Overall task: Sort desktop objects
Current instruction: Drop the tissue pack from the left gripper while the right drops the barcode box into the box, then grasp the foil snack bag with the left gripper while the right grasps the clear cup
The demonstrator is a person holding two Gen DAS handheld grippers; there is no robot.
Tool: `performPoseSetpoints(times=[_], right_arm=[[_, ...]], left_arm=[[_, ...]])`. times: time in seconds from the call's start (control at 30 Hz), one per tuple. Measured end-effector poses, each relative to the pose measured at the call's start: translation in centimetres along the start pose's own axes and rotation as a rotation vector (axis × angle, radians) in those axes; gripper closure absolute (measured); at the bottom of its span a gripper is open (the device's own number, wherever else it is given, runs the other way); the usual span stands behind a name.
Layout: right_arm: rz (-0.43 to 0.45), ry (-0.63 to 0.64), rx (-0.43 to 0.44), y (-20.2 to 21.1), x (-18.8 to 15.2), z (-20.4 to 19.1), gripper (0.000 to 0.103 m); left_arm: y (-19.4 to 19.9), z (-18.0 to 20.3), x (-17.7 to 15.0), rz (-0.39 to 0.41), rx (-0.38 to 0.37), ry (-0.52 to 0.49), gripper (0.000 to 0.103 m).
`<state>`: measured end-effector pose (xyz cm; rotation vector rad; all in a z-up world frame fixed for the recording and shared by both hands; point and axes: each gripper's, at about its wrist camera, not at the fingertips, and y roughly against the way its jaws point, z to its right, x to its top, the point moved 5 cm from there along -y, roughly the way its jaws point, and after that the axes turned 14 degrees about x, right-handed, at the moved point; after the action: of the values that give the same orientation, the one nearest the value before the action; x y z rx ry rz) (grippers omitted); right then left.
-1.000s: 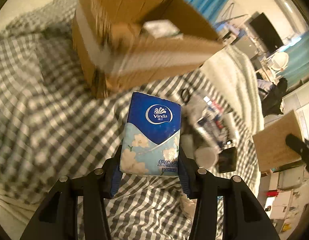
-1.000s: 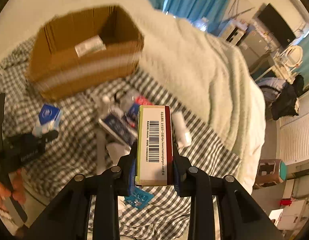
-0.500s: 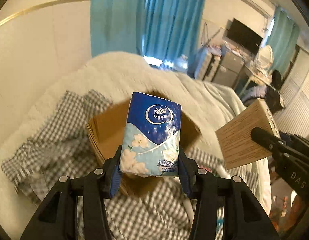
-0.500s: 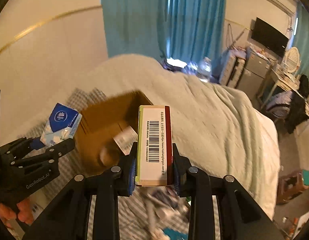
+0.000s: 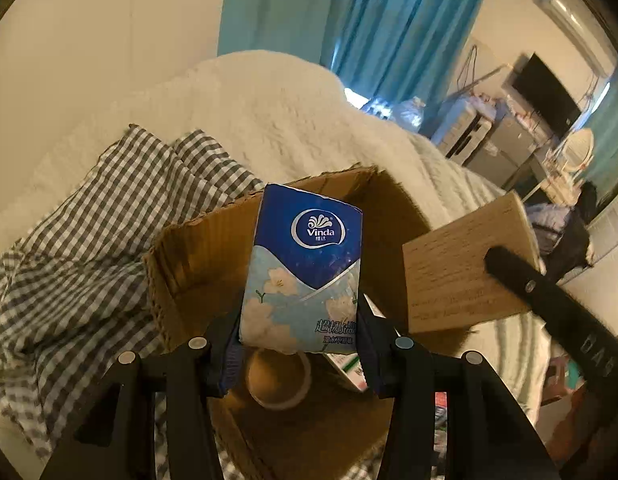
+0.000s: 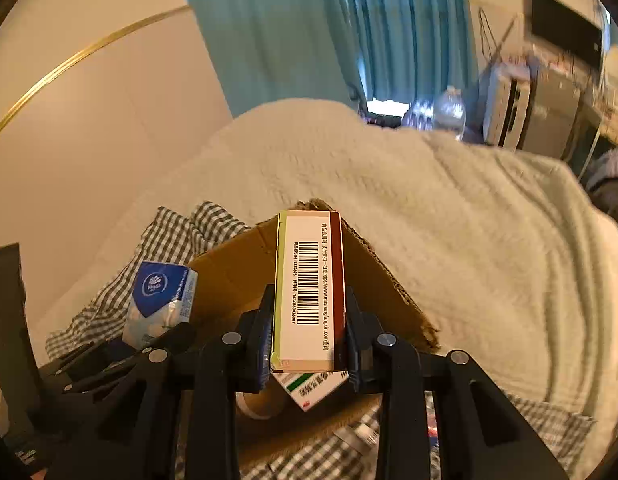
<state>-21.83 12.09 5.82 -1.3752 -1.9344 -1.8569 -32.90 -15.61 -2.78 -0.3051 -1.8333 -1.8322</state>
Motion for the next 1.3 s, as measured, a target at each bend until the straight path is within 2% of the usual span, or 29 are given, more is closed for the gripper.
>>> performPoseSetpoints(times=[0.07, 0.1, 0.13, 0.17, 0.2, 0.23, 0.37, 0.47, 0.6, 0.77, 0.87, 1.03, 1.17, 1.3], right_arm=[[0.023, -0.032, 0.020, -0.1, 0.3, 1.2, 0.072], [0.051, -0.043, 0.018, 0.2, 0.6, 1.6, 0.072], [0.071, -0.048, 0.016, 0.7, 0.6, 1.9, 0.062], [0.089, -0.050, 0.009, 1.1, 0.7, 1.9, 0.038], [0.117, -0.046, -0.007, 2.0, 1.0, 2.0, 0.029], [0.135, -0.042, -0.018, 2.5, 1.1, 2.0, 0.025], [0.177, -0.050, -0.044, 6.3, 1.0, 1.9, 0.025], [0.192, -0.058, -0.063, 10.1, 0.1, 1.6, 0.025], [0.196, -0.048, -0.130, 16.4, -2.4, 1.7, 0.025], [0.163, -0.046, -0.241, 22.8, -7.9, 2.8, 0.025], [0.152, -0.101, -0.280, 24.7, -11.3, 4.6, 0.025], [0.088, -0.193, -0.366, 25.1, -17.8, 9.1, 0.025], [0.028, -0.327, -0.376, 23.3, -22.2, 12.5, 0.025], [-0.007, -0.404, -0.368, 21.0, -25.4, 14.7, 0.025]], left_arm=[[-0.7, 0.2, 0.0, 0.006, 0.024, -0.010, 0.050], [-1.0, 0.2, -0.2, 0.003, 0.034, -0.013, 0.045], [-1.1, 0.2, 0.0, -0.006, 0.040, -0.014, 0.034], [-1.4, 0.0, 0.0, -0.023, 0.050, -0.008, 0.027], [-1.3, -0.2, 0.1, -0.024, 0.055, 0.005, 0.020], [-1.0, -0.6, 0.1, -0.021, 0.059, 0.021, 0.019], [1.0, -1.6, -0.2, -0.023, 0.073, 0.069, 0.018], [3.2, -1.7, -0.6, -0.002, 0.051, 0.083, 0.013], [7.8, -0.2, -2.0, 0.062, 0.005, 0.043, 0.010], [13.1, 3.2, -4.7, 0.138, -0.041, -0.034, 0.002], [14.8, 5.2, -7.2, 0.164, -0.055, -0.053, 0.000], [13.3, 8.3, -14.4, 0.143, -0.102, -0.062, 0.000], [8.3, 11.1, -20.6, 0.064, -0.070, -0.143, 0.000], [4.5, 12.5, -24.1, -0.010, -0.033, -0.169, 0.000]])
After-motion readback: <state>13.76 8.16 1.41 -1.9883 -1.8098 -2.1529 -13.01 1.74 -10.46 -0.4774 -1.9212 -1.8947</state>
